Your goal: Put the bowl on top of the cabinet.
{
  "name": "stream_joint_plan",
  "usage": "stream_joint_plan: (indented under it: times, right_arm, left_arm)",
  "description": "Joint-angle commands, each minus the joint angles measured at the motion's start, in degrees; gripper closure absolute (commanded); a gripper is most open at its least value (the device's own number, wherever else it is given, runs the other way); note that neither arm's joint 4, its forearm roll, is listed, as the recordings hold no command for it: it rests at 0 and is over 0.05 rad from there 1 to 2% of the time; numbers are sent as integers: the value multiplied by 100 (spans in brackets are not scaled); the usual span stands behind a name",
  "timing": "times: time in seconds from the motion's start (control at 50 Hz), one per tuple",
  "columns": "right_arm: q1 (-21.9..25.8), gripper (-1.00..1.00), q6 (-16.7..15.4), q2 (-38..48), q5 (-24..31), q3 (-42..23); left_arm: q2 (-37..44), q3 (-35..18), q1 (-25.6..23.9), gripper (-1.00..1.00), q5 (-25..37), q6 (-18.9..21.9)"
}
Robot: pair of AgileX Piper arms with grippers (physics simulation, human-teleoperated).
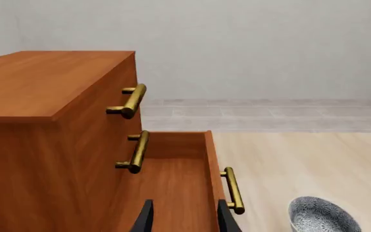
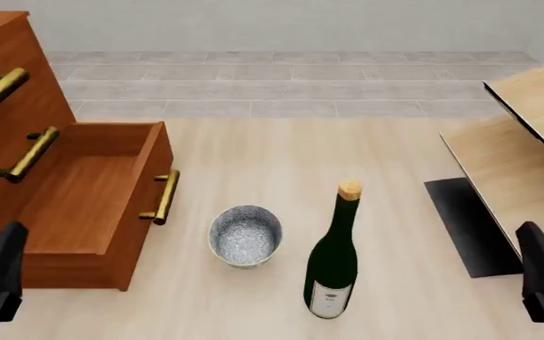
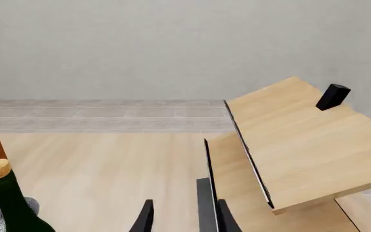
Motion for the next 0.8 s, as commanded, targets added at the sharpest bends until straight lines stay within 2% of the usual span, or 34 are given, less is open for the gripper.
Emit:
stream_joint_plan:
  times: [0.02,0.26,0.48,0.56,0.68,0.8]
  right_arm:
    - [1,-100,0,30,-7,-17]
    - [2,-100,-1,30,-7,-17]
    - [0,-100,0,29,-7,-17]
    - [1,-100,0,28,-8,-17]
    - [0,-100,2,29,-7,-16]
    - [2,-100,1,29,-7,-16]
  left_arm:
    - [141,-5,-6,-100,-80,37]
    - [452,-101,-64,-100,-237,103]
    - [355,-82,-75,-100,-168,181]
    - [838,-165,9,-100,-457,115]
    - [990,-246,-198,-100,-435,145]
    - [1438,-335,-307,-100,-810,227]
